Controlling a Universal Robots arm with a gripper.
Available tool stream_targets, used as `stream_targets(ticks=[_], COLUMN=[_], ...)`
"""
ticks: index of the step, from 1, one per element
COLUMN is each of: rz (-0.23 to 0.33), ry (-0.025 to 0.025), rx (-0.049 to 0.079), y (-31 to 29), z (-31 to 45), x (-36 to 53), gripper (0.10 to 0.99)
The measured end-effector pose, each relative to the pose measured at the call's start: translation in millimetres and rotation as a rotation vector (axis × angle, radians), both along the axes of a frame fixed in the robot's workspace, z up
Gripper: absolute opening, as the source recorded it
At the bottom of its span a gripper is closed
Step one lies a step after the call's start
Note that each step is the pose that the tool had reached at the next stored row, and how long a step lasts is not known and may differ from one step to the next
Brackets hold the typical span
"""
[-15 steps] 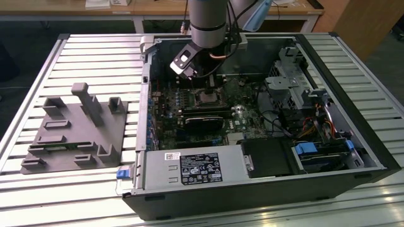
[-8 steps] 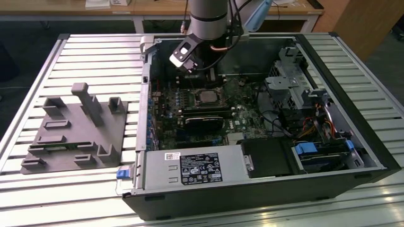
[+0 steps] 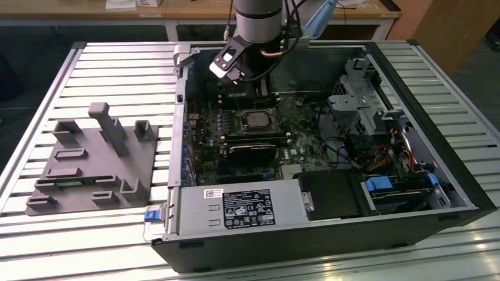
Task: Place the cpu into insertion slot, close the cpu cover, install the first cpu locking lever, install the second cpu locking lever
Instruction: 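Place the cpu into insertion slot, then close the cpu cover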
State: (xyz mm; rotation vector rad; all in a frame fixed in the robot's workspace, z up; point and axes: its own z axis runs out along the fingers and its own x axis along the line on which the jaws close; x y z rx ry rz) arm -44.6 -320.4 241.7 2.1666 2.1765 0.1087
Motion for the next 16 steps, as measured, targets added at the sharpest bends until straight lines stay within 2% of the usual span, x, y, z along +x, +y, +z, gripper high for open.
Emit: stream_targets(ticks=[2, 16], rz=[0.0, -0.001], ry=[-0.0002, -0.0001], rx=[-0.004, -0.004], y=[0.0, 0.0], z=[0.2, 0.7], x=[0.0, 0.0], gripper=[0.106, 0.106])
